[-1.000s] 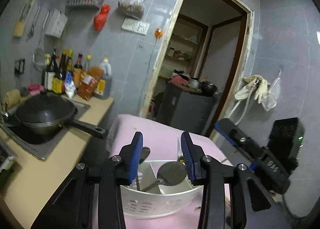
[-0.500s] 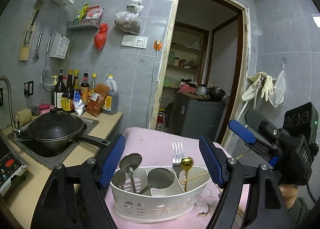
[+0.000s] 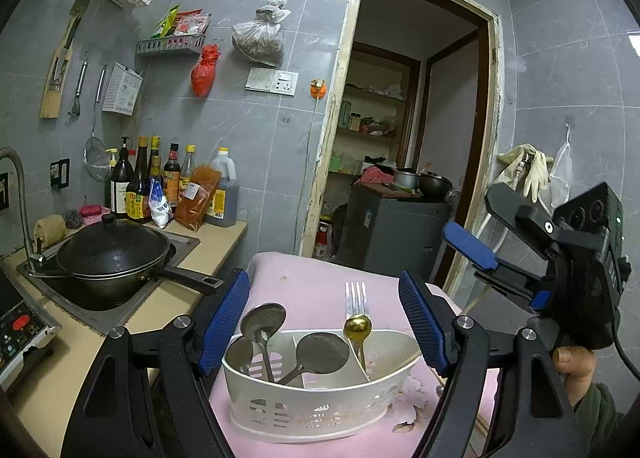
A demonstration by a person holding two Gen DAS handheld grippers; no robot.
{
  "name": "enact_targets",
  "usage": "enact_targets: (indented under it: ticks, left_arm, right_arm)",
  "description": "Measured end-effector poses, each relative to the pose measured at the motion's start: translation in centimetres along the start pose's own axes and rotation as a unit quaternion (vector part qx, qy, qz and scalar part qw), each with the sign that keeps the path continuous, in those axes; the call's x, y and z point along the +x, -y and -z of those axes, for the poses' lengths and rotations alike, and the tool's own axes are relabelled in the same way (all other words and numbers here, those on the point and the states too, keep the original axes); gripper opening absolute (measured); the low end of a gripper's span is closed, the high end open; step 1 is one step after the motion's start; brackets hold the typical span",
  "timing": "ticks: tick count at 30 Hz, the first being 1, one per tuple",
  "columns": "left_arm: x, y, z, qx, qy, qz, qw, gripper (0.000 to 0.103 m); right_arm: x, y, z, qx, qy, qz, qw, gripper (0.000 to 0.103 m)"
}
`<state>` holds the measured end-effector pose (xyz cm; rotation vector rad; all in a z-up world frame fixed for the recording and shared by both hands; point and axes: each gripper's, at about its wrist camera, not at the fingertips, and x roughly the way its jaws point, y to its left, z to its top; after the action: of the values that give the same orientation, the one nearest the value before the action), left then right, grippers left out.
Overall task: Organize utensils
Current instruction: 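Withdraw both grippers from the caddy back over the table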
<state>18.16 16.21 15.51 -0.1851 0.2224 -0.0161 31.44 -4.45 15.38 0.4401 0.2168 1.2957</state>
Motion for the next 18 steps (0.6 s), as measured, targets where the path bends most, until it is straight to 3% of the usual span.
enact_targets:
  ticks: [10, 18]
  left_arm:
    - [-0.3, -1.1, 0.1, -0.01, -0.002, -0.003, 0.9999, 0.072]
    - [-0.5, -2.3, 0.8, -0.021, -0.008, -0.008, 0.9997, 0.073]
  right_arm:
    - [3.1, -0.3, -1.5, 0.013, -0.029, -0.031, 0.999, 0.095]
    - [4.8, 0.8, -0.5, 0.017, -0.065, -0.004, 0.998, 0.103]
